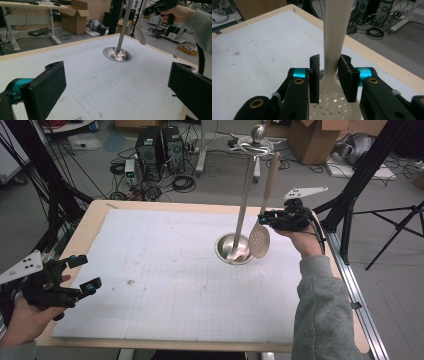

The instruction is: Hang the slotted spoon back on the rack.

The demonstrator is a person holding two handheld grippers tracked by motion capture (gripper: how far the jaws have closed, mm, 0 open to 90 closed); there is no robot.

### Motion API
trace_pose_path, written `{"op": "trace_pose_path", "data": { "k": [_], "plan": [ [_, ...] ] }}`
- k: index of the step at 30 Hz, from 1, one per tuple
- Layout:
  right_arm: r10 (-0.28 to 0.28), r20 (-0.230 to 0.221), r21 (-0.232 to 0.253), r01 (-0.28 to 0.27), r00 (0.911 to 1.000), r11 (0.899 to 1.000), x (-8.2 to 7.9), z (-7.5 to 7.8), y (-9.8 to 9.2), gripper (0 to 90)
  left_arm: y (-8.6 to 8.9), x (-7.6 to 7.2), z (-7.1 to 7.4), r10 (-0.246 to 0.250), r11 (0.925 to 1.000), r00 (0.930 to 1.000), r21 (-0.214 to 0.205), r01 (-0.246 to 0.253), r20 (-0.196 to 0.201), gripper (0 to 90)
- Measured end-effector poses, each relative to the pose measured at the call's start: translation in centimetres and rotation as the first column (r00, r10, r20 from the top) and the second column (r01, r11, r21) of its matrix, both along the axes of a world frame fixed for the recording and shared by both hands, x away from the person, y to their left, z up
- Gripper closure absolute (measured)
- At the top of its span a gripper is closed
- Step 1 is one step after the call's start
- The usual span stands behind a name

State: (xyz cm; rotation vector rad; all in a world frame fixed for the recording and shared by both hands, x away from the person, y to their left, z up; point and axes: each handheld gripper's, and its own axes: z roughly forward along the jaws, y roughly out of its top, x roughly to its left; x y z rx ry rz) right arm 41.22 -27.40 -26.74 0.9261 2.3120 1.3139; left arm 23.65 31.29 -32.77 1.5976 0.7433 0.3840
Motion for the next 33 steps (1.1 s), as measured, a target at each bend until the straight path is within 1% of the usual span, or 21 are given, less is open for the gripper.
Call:
{"op": "trace_pose_path", "data": {
  "k": [2,7,11,14,17,19,20,21,23,25,28,31,33],
  "plan": [
    [0.002,0.020,0.006,-0.002,0.9998,1.000,-0.2,-0.1,0.0,65.6,0.0,0.0,0.0,-0.001,1.0000,1.0000,0.000,0.001,0.002,2.1],
    [-0.019,0.024,0.020,0.019,0.9995,1.000,-0.8,-0.9,-0.3,54.7,0.0,0.0,0.0,-0.001,1.0000,1.0000,0.000,0.001,0.003,2.1],
    [-0.029,0.024,0.021,0.029,0.9993,0.999,-1.3,-0.9,-0.4,43.3,-0.2,0.2,0.0,-0.001,1.0000,1.0000,-0.005,0.001,0.007,2.1],
    [-0.027,0.049,0.034,0.025,0.9984,0.999,-1.9,-0.8,-0.4,35.8,-0.3,0.4,0.1,-0.003,1.0000,1.0000,-0.005,0.003,0.007,2.0],
    [-0.023,0.046,0.038,0.021,0.9987,0.999,-2.4,-1.0,-0.3,30.1,-0.4,0.5,0.2,-0.006,0.9999,0.9999,-0.008,0.006,0.013,2.1],
    [-0.006,0.018,0.054,0.005,0.9998,0.999,-2.7,-1.4,-0.3,24.7,-0.4,0.7,0.3,-0.007,0.9999,0.9998,-0.014,0.007,0.018,2.1],
    [0.006,-0.008,0.063,-0.006,0.9999,0.998,-2.8,-1.6,-0.2,20.8,-0.5,0.8,0.4,-0.006,0.9998,0.9998,-0.017,0.007,0.020,2.0],
    [0.015,-0.019,0.059,-0.014,0.9997,0.998,-2.9,-1.8,-0.1,17.5,-0.5,0.9,0.4,-0.008,0.9998,0.9997,-0.017,0.008,0.022,2.0],
    [0.015,-0.007,0.047,-0.014,0.9999,0.999,-3.3,-2.0,-0.1,16.2,-0.7,1.0,0.4,-0.009,0.9998,0.9997,-0.020,0.009,0.024,2.0],
    [0.020,0.003,0.066,-0.020,0.9998,0.998,-3.8,-2.3,-0.2,14.5,-0.8,1.1,0.5,-0.013,0.9997,0.9996,-0.020,0.014,0.025,2.1],
    [0.022,0.012,0.087,-0.023,0.9997,0.996,-4.5,-2.5,-0.4,14.4,-1.1,1.3,0.5,-0.017,0.9996,0.9995,-0.023,0.017,0.026,2.0],
    [0.031,0.026,0.095,-0.033,0.9992,0.995,-5.1,-2.8,-0.6,14.3,-1.2,1.5,0.5,-0.018,0.9996,0.9996,-0.021,0.019,0.024,2.1],
    [0.027,0.028,0.098,-0.030,0.9992,0.995,-5.6,-2.9,-0.7,14.3,-1.3,1.6,0.4,-0.020,0.9996,0.9995,-0.020,0.021,0.024,2.1]
  ]
}}
